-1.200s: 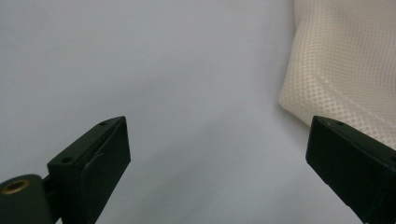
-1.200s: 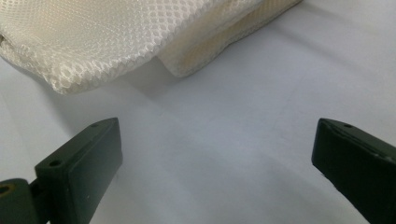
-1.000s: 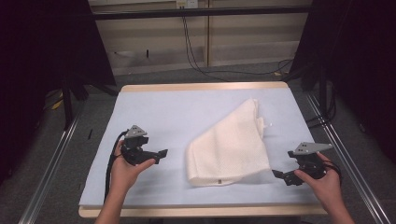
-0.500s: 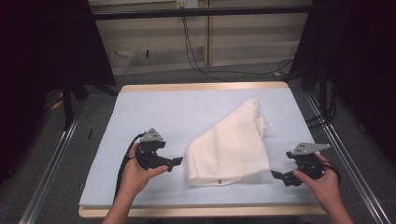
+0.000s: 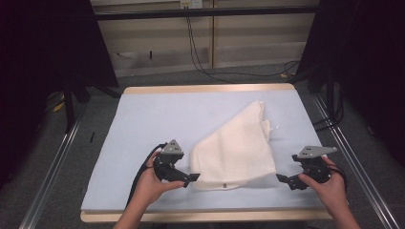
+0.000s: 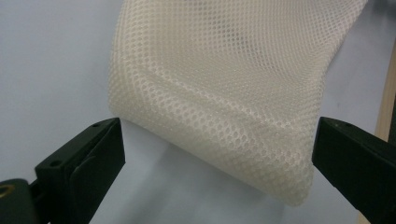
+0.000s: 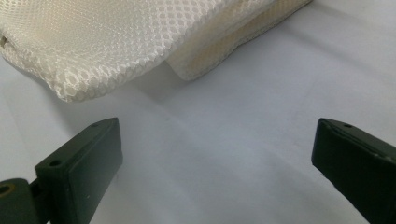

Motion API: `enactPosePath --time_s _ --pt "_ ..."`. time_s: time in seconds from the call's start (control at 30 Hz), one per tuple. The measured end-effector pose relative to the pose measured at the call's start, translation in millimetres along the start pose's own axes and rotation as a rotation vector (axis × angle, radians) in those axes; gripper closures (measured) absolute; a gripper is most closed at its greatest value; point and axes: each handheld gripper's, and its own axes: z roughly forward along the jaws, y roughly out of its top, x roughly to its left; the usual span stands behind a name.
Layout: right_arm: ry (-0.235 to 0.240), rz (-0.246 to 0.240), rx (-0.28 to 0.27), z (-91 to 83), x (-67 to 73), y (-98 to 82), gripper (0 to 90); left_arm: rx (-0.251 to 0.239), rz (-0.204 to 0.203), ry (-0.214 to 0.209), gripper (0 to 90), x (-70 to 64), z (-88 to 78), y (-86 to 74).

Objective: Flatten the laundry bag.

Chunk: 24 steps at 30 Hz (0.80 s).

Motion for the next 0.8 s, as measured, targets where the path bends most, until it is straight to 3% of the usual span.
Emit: enactPosePath --time_s 0.23,0.33,0.37,0.4,0.43,0.57,0.67,0.77,0.8 --pt "-0.005 0.003 -0.012 0.5 0.8 0.4 0.4 0.049 0.024 -0.042 10.5 -8.7 9.8 -1.8" --pt "-0.002 -0.001 -0.004 1.4 1.6 0.4 0.0 0.089 0.042 -0.041 28.3 -12.0 13.0 -2.1" --pt "-0.002 -0.001 -0.004 1.4 1.6 0.4 0.0 0.11 0.053 -0.043 28.3 -12.4 13.1 -2.0" --pt "-0.002 -0.004 0.002 2.3 2.0 0.2 0.0 0.103 0.048 -0.043 35.0 -13.8 14.9 -2.8" --pt "-0.002 -0.004 0.002 2.3 2.0 0.2 0.0 0.136 0.067 -0.054 35.0 -12.8 14.0 -2.1" --pt "-0.003 -0.013 0.002 3.0 1.9 0.4 0.1 0.161 0.059 -0.061 49.6 -15.2 16.6 -3.2" --pt "-0.005 -0.015 0.006 3.2 2.2 0.3 0.2 0.216 0.096 -0.059 63.7 -15.0 16.5 -1.6" --pt "-0.007 -0.017 0.007 3.5 2.1 0.4 0.3 0.223 0.082 -0.058 71.8 -15.2 16.3 -0.8" --pt "-0.006 -0.017 0.008 3.6 2.2 0.4 0.3 0.205 0.043 -0.05 74.7 -17.1 17.4 -1.0"
